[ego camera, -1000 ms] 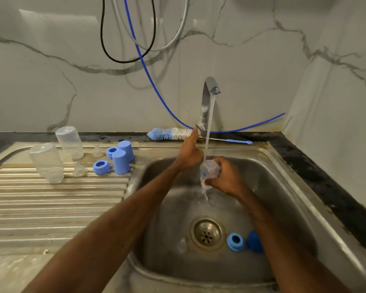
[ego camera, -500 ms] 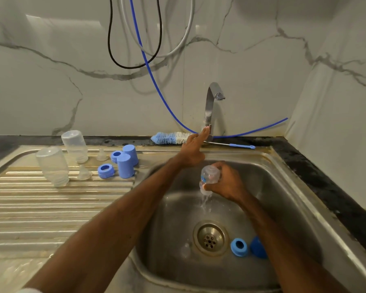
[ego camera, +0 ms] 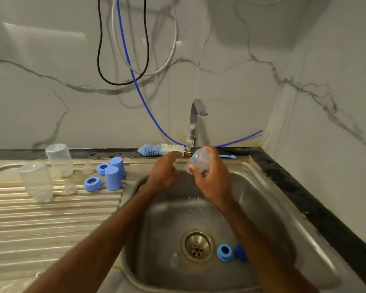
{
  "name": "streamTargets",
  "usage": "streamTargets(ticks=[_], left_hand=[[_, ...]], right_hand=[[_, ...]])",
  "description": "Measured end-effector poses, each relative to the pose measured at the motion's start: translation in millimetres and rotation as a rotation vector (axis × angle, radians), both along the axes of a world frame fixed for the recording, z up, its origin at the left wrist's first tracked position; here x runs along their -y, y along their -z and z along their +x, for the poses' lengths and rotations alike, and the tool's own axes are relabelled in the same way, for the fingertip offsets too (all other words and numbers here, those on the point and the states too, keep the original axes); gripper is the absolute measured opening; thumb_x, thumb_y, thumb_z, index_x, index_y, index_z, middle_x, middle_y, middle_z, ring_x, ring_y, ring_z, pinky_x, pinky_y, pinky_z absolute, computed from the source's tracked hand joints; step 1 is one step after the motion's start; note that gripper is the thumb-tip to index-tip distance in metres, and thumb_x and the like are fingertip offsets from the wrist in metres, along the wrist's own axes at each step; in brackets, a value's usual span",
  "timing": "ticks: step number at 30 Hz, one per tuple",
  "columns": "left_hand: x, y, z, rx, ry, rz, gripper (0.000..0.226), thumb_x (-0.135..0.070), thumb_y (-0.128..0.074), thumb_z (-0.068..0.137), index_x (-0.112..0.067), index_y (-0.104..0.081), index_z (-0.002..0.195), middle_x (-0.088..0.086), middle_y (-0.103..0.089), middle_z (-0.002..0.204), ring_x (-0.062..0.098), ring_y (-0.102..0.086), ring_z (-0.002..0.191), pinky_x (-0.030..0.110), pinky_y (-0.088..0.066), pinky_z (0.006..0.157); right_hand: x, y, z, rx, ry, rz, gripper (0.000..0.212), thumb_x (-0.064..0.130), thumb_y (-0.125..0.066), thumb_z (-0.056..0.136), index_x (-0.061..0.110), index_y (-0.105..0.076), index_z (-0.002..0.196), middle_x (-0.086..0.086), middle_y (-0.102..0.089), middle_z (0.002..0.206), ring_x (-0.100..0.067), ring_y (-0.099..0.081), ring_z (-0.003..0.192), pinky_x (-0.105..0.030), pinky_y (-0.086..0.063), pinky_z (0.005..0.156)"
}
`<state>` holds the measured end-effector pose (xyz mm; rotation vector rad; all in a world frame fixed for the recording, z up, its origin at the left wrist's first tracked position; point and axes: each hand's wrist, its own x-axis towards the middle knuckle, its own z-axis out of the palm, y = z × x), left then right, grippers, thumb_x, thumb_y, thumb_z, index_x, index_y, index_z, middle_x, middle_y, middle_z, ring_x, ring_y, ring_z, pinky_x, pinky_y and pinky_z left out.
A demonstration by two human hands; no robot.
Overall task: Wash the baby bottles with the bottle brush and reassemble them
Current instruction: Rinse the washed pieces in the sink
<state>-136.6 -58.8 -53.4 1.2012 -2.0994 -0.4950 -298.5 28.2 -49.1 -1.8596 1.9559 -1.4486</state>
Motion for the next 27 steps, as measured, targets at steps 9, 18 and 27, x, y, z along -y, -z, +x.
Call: streamTargets(ticks=[9,18,27], left_hand=[[-34.5,9.0,45.3,0.046,-0.045,0.153,0.038,-0.006,-0.061,0.088,-0.03,-0.065,0.116,-0.004,-0.066,0.118,0.014,-0.061,0.111,0.041,-0.055,0.096],[-60.7,10.0,71.1,0.106,0.003,0.136,0.054,-0.024,-0.077,0.087,-0.02,-0.054,0.135,-0.001,-0.062,0.129,0.015,-0.059,0.116,0.026,-0.048,0.092],[-75.8,-5.2,99.7,-0.075,-0.032,0.038,0.064,-0.038,-0.087,0.078,-0.018,-0.059,0.131,-0.001,-0.071,0.116,0.012,-0.067,0.098,0.033,-0.06,0.085]], right_hand=[[3.3,16.0,11.6,-0.051,0.003,0.294,0.052,0.034,-0.081,0.08,0.026,-0.054,0.124,0.013,-0.06,0.11,-0.006,-0.056,0.095,-0.026,-0.048,0.082],[0.0,18.7,23.4,0.083,-0.172,0.361,0.063,0.029,-0.093,0.067,0.025,-0.06,0.12,0.004,-0.069,0.114,-0.015,-0.066,0.102,-0.039,-0.056,0.093],[-10.8,-11.8,84.8,0.311,-0.379,0.295,0.077,0.053,-0.091,0.059,0.027,-0.062,0.125,0.008,-0.073,0.11,-0.01,-0.071,0.098,-0.037,-0.062,0.085]])
